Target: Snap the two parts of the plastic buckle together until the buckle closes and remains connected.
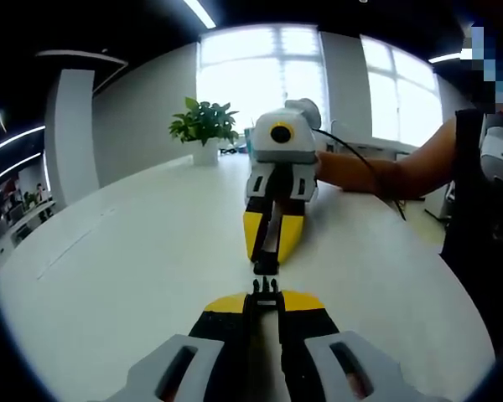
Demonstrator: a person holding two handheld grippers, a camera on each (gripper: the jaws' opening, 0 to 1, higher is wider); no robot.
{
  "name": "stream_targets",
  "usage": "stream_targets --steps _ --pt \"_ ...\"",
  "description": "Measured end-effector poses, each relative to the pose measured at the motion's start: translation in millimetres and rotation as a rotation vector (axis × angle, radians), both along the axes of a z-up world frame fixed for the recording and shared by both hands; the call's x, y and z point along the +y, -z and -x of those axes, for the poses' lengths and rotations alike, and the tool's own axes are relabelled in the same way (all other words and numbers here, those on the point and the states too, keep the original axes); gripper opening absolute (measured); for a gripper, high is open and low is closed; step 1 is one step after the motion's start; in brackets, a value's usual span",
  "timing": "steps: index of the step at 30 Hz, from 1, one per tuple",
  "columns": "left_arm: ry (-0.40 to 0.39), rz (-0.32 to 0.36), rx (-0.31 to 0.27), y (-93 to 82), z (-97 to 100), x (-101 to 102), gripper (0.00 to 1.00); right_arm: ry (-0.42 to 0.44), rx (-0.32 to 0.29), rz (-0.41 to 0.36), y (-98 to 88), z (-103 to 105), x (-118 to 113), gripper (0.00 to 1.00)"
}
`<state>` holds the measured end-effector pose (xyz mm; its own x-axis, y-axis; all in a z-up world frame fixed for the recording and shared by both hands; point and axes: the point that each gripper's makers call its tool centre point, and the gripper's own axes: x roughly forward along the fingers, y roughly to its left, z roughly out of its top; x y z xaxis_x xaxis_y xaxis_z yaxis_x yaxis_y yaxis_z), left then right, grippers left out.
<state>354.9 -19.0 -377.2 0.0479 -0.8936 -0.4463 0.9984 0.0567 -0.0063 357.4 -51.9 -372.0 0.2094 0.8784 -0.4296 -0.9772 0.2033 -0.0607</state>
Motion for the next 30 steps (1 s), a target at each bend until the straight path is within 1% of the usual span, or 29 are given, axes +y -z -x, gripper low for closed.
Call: stream_targets --steps 16,23,30 --pt "0.001 0.002 -0.003 0.0 -0.1 -1.5 0.1 -0.004 -0.004 0.003 -0.1 0.9 1.3 0.1" --pt "0.0 0.013 -0.008 -3.0 -1.9 -2.6 0.1 -0.005 -0.003 0.003 -0.5 0.3 1.1 0.1" --pt "0.003 0.008 -0.01 -1.5 -1.7 -3.3 0.1 -0.006 -0.005 0.003 -0.3 0.3 1.6 0.1"
